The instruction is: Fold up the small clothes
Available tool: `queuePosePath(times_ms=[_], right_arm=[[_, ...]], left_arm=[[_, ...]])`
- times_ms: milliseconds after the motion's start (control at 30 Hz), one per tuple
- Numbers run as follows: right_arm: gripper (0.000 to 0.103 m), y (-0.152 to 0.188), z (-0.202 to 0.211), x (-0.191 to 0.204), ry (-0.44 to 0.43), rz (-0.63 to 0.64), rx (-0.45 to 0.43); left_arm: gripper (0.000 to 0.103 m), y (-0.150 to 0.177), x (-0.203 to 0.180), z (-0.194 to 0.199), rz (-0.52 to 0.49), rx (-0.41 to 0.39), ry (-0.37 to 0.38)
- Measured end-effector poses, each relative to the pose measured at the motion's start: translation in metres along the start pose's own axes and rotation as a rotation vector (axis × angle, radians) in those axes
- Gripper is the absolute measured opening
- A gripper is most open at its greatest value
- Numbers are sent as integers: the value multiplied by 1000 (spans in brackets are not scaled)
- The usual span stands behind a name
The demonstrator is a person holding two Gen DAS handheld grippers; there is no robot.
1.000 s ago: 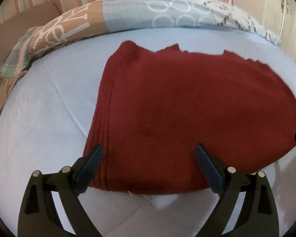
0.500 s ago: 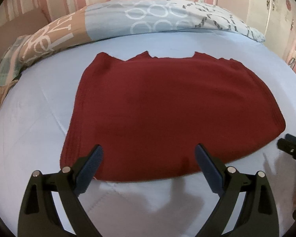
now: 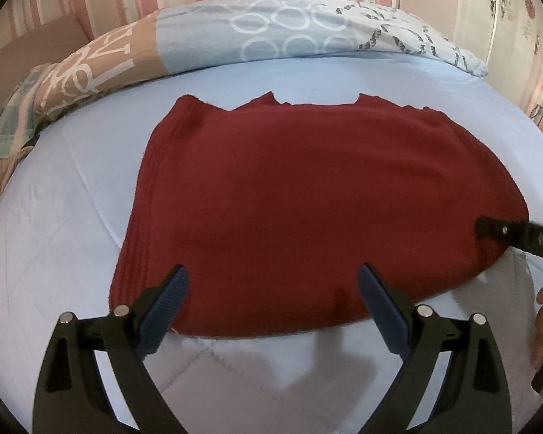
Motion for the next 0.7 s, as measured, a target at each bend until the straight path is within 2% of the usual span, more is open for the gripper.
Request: queuePosePath(times_ms=[33, 67, 233, 333, 433, 467, 500, 700], right_arm=[[60, -2, 1, -2, -13, -26, 1], [54, -2, 1, -3, -21, -40, 4], [55, -2, -4, -8, -27, -92, 41], [59, -4, -7, -7, -39, -123, 36], [58, -7, -7, -4, -22, -111, 20], [47, -8, -6, -2, -23, -103, 9], [42, -8, -6, 1, -26, -88, 6], [25, -10, 6, 11, 53, 8, -90]], left_arm=[[94, 0, -1, 0, -2, -2, 1], [94, -1, -2, -1, -5, -2, 2], [94, -3, -5, -8, -11, 7, -7], [94, -2, -3, -16, 20, 22, -3], [94, -1, -1, -25, 40, 46, -13], [94, -1, 0, -29, 42, 55, -18], [94, -2, 1, -31, 41, 60, -21], [94, -5, 1, -42, 31, 83, -35]])
Point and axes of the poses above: each gripper's, at about its wrist camera, not at the fingertips, and z roughly against the way its jaws point, x to its left, y to its underside, the point moved 10 cm from there along -z, roughly the way its jaws point, and after that the axes turned 5 degrees about y, right-handed, at the moved point
